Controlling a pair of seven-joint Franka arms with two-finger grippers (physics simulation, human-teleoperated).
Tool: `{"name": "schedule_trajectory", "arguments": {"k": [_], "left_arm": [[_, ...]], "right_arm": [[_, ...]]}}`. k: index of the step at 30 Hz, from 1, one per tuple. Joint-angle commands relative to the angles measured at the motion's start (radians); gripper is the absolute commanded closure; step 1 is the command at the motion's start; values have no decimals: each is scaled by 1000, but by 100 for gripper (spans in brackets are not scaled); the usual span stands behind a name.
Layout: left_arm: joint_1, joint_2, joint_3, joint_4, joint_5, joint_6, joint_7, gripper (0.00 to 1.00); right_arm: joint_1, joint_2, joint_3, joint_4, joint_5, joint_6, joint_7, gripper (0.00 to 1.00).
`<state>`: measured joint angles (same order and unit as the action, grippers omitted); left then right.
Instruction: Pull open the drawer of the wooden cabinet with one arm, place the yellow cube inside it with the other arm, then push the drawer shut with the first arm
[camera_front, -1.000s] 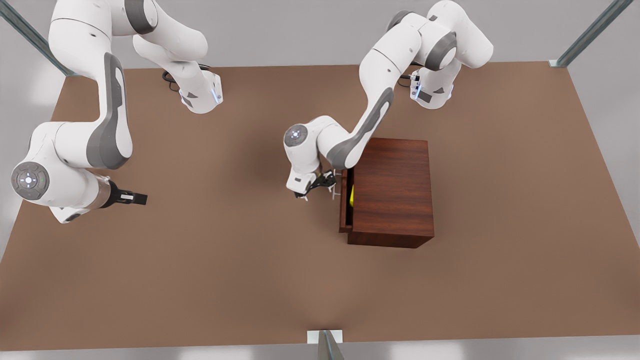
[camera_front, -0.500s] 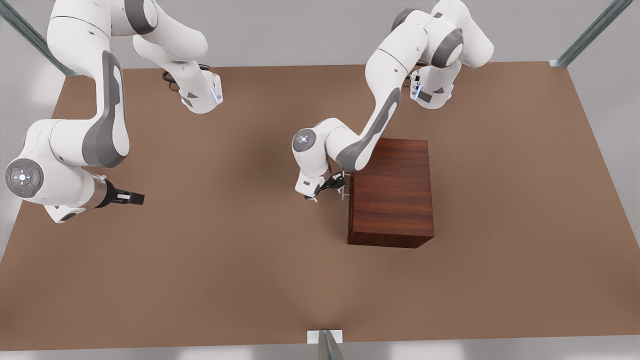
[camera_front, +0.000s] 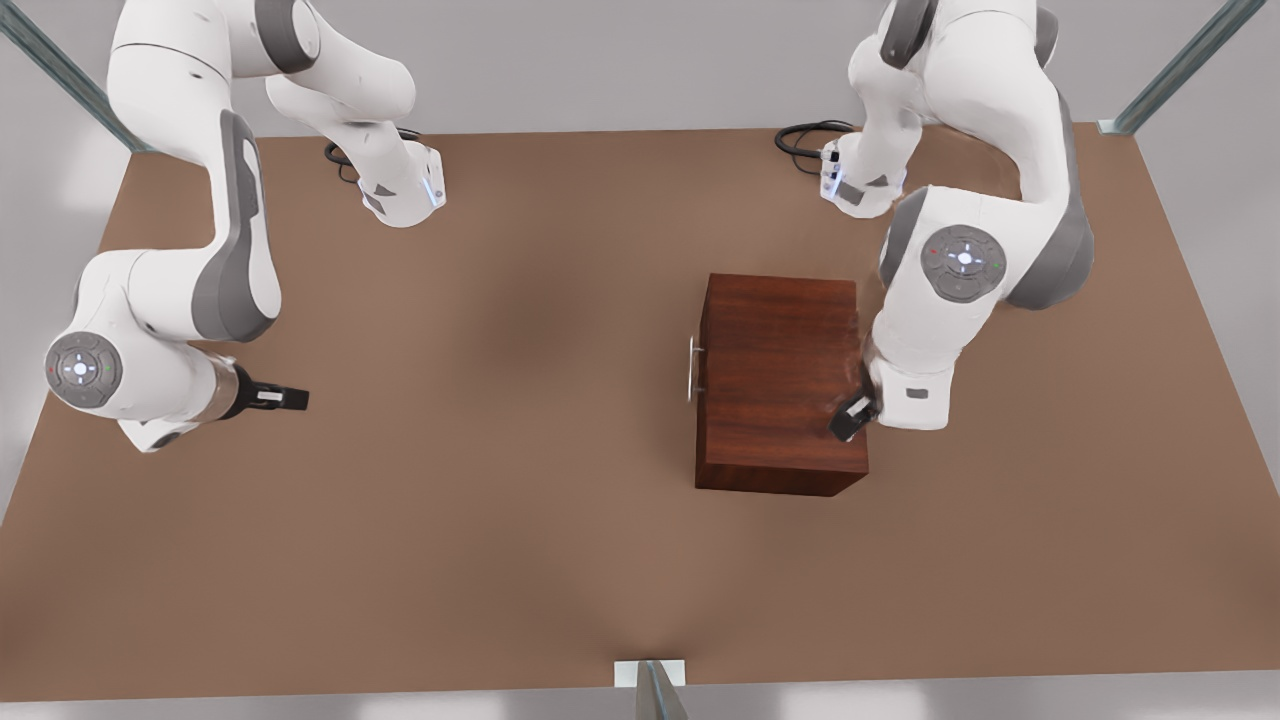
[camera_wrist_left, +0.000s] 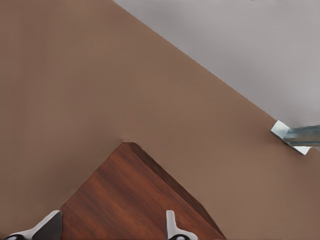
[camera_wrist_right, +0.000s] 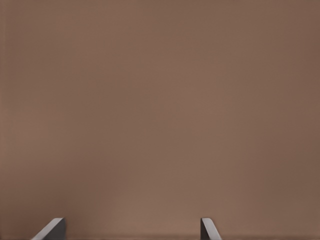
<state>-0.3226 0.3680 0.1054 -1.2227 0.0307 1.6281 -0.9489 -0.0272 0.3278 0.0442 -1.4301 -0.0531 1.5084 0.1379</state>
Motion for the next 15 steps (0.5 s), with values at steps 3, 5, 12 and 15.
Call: {"name": "schedule_trajectory", "arguments": {"k": [3, 5, 12, 15], "left_arm": [[122, -144, -3, -195, -100, -62, 1052, 0], [117, -136, -4, -172, -86, -62, 970, 0], [120, -100, -4, -110, -89, -62, 969, 0], [122, -100, -4, -110, -91, -62, 967, 0]], "right_arm": [[0, -4, 0, 37, -1, -79, 3, 0], [-2, -4, -3, 37, 2, -77, 0, 0], [24, -7, 10, 65, -1, -114, 9, 0], [24, -7, 10, 66, -1, -116, 9, 0]]}}
